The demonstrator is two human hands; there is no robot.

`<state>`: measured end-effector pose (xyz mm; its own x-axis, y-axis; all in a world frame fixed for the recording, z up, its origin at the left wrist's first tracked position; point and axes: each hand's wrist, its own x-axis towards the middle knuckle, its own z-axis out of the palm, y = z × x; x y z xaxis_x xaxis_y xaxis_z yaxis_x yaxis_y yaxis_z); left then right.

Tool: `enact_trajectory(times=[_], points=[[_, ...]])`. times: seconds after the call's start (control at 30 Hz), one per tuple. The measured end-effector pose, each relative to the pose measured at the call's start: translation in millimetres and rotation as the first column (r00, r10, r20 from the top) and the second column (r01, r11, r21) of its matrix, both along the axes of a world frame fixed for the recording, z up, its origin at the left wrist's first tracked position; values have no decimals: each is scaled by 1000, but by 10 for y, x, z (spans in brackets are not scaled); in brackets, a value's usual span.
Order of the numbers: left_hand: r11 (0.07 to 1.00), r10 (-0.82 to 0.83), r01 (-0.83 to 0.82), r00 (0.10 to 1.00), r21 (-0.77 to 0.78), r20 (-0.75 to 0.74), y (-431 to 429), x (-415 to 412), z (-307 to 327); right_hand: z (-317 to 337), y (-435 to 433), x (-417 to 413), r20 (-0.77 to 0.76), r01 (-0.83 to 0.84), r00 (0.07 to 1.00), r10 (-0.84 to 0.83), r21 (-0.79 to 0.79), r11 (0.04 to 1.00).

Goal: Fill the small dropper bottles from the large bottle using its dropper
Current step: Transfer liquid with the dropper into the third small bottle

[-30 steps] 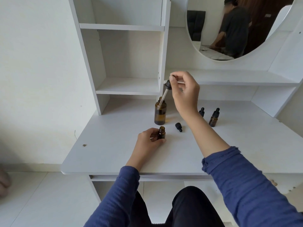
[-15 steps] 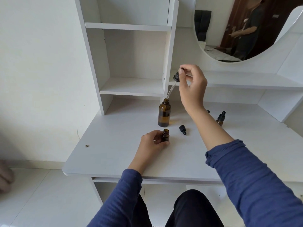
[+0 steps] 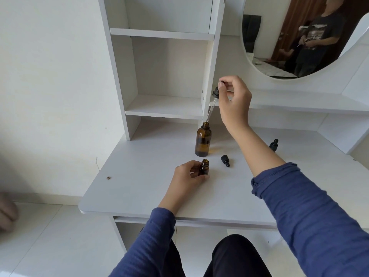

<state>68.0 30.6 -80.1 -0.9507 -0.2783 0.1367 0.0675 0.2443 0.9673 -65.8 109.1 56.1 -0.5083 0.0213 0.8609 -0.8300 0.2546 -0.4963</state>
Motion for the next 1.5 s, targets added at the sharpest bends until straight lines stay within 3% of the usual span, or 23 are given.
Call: enact_trajectory(times=[0.43, 0.63, 1.0, 1.2, 1.3, 1.5], points=[[999, 14, -13, 1000, -50, 11, -8, -7, -1, 22, -17, -18, 32, 1, 999, 0, -26, 1000], [999, 5, -5, 1000, -40, 12, -5, 0, 5, -59, -28, -11, 15, -20, 1000, 19, 53, 998], [997, 40, -39, 999, -65, 5, 3, -9, -13, -451, 1, 15, 349, -172, 935, 63, 291, 941], [996, 45, -44, 999, -72, 7, 9, 5, -2, -499, 136, 157, 411, -209, 906, 96, 239, 948], [996, 45, -45, 999, -81, 0, 12, 12, 8, -751, 297, 233, 440, -139, 898, 18, 244, 960], [992, 45, -47, 999, -114, -23, 19, 20, 4, -1291, 525, 302, 558, -57, 793, -246, 469, 881]])
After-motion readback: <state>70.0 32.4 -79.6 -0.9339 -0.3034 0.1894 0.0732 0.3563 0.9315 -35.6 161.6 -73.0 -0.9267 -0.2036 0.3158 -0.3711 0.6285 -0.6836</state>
